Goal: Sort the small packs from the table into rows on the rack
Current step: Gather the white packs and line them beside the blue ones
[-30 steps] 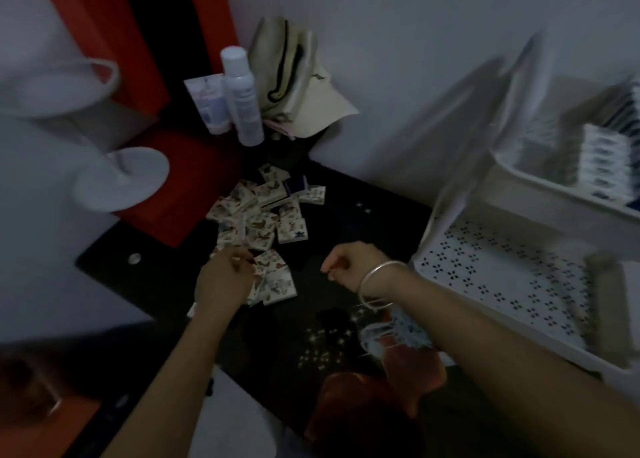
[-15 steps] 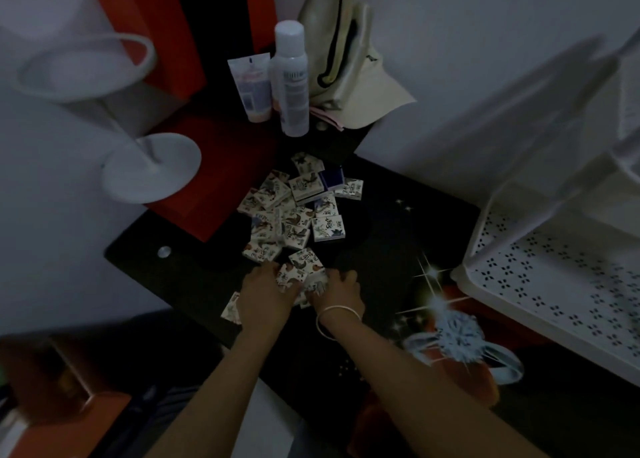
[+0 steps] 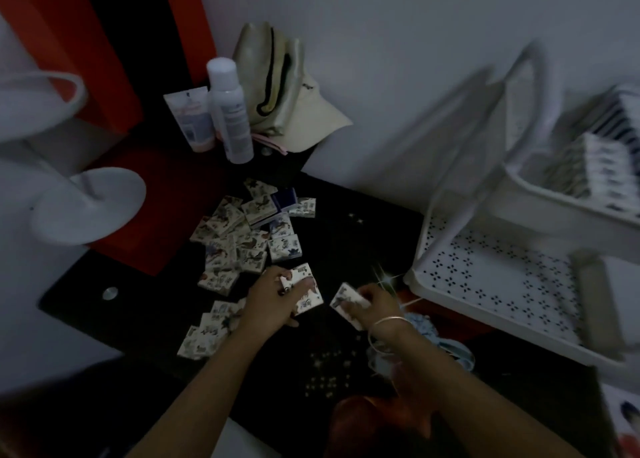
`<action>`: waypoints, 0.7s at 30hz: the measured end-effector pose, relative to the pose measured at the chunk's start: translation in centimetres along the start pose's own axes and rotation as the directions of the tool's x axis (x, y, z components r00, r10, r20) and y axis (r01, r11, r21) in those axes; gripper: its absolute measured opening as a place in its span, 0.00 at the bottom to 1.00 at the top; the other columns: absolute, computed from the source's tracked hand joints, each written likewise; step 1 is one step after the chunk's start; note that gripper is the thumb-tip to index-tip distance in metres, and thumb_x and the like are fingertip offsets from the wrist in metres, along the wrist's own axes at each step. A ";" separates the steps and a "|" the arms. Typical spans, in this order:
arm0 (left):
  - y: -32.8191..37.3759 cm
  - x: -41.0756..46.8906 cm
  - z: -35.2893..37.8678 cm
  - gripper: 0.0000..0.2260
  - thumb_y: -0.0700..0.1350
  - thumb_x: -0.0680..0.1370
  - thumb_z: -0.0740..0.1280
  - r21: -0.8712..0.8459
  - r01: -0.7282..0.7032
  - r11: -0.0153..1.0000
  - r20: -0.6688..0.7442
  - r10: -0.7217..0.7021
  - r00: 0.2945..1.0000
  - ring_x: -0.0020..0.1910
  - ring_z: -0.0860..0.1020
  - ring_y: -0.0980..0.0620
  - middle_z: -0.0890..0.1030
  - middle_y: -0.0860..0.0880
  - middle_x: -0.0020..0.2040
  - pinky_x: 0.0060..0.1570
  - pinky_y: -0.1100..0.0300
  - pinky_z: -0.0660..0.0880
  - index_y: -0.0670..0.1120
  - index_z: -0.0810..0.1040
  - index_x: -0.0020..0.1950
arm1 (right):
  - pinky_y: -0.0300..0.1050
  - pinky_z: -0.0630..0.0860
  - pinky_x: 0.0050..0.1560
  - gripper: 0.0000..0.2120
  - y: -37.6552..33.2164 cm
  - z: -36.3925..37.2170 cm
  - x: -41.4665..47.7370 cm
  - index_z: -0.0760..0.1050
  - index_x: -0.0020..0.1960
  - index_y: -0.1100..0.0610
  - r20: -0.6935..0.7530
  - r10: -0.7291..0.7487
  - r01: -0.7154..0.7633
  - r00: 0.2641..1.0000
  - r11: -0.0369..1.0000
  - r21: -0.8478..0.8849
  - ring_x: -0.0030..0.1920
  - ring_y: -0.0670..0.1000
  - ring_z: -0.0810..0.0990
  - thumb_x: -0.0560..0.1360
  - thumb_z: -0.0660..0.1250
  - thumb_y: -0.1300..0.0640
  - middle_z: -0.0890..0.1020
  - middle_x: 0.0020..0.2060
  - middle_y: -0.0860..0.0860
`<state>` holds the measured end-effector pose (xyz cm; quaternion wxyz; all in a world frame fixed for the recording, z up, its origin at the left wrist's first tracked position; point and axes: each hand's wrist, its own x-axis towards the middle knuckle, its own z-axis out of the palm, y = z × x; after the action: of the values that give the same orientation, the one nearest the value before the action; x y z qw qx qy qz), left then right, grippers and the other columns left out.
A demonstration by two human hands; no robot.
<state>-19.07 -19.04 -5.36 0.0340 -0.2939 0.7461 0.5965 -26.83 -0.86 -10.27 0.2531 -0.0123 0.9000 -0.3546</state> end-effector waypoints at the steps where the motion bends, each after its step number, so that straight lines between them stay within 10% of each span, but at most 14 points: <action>1: 1.2 -0.5 0.4 0.18 0.54 0.74 0.72 -0.107 0.033 0.994 0.040 -0.029 0.999 0.42 0.82 0.48 0.79 0.49 0.48 0.35 0.52 0.82 0.47 0.73 0.57 | 0.46 0.77 0.42 0.14 -0.2 -1.7 -0.5 0.73 0.50 0.56 -0.010 -0.022 0.022 1.000 0.999 0.030 0.41 0.53 0.78 0.71 0.73 0.50 0.79 0.41 0.53; 7: 10.6 -3.8 2.6 0.12 0.52 0.76 0.69 -0.255 -0.187 0.949 0.118 0.223 0.968 0.29 0.80 0.50 0.84 0.46 0.37 0.23 0.61 0.71 0.46 0.77 0.54 | 0.32 0.71 0.39 0.13 -4.7 -12.7 -6.2 0.71 0.50 0.51 -0.129 -0.354 0.359 0.926 0.933 0.015 0.40 0.42 0.77 0.70 0.74 0.55 0.78 0.42 0.43; 11: 17.3 -5.6 4.4 0.06 0.48 0.78 0.67 -0.273 -0.426 0.863 0.080 0.461 0.884 0.21 0.75 0.52 0.80 0.48 0.28 0.18 0.63 0.65 0.45 0.76 0.46 | 0.44 0.79 0.43 0.14 -8.1 -19.0 -10.7 0.74 0.51 0.46 -0.205 -0.510 0.527 0.836 0.849 0.039 0.39 0.42 0.80 0.69 0.74 0.55 0.80 0.42 0.42; 18: 29.3 -7.9 8.0 0.06 0.49 0.76 0.69 -0.338 -0.630 0.700 0.013 0.672 0.740 0.38 0.84 0.55 0.85 0.50 0.39 0.37 0.59 0.80 0.47 0.80 0.44 | 0.40 0.79 0.35 0.10 -10.5 -29.8 -14.6 0.75 0.51 0.49 -0.422 -0.569 0.610 0.706 0.791 -0.046 0.35 0.45 0.82 0.72 0.72 0.55 0.81 0.41 0.48; 21: 33.6 -7.6 10.1 0.11 0.51 0.76 0.70 -0.317 -0.645 0.695 0.035 0.688 0.725 0.30 0.80 0.63 0.83 0.51 0.38 0.28 0.70 0.72 0.44 0.79 0.51 | 0.35 0.76 0.32 0.11 -10.5 -33.9 -14.2 0.75 0.51 0.49 -0.528 -0.508 0.574 0.681 0.818 -0.046 0.34 0.42 0.82 0.71 0.72 0.52 0.82 0.40 0.47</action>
<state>-31.93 -2.93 24.02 -0.1711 0.0415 0.7037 0.6884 -31.89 15.58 23.90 -0.1146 -0.1665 0.8657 -0.4580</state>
